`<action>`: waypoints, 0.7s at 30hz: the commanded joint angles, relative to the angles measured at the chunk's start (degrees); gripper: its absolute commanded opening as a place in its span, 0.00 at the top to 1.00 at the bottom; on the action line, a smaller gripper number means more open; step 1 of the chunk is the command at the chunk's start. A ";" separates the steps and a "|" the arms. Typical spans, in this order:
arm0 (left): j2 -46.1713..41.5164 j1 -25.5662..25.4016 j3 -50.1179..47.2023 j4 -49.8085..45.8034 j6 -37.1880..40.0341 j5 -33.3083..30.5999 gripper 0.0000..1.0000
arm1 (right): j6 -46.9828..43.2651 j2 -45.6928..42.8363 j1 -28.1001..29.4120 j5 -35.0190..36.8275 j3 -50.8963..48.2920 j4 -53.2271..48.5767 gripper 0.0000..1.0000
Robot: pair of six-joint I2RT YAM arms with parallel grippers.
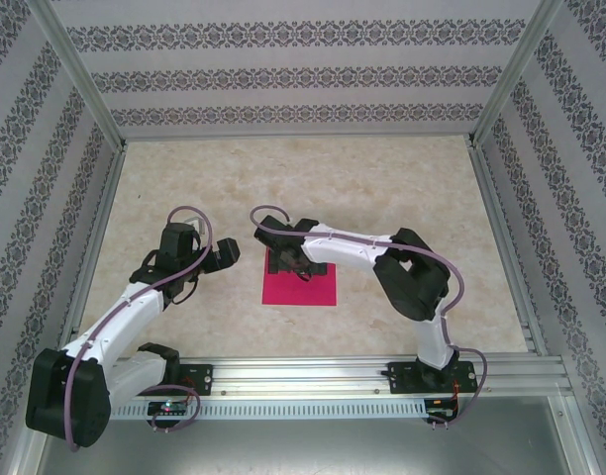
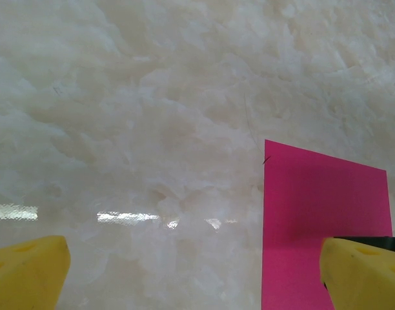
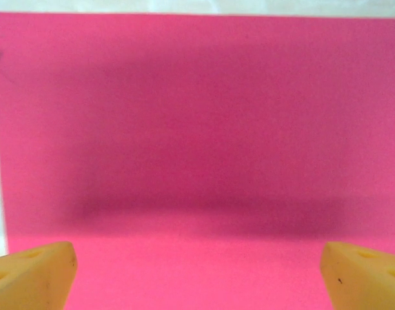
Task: Fold a paper plane with a square sheet of paper (pick it up from the middle)
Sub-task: Fold the square sheet of paper in half at the center of the table.
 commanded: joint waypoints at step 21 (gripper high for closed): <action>1.92 -0.04 1.52 1.73 2.26 -0.87 0.00 | 4.27 5.40 -1.89 -3.94 2.36 -0.50 0.02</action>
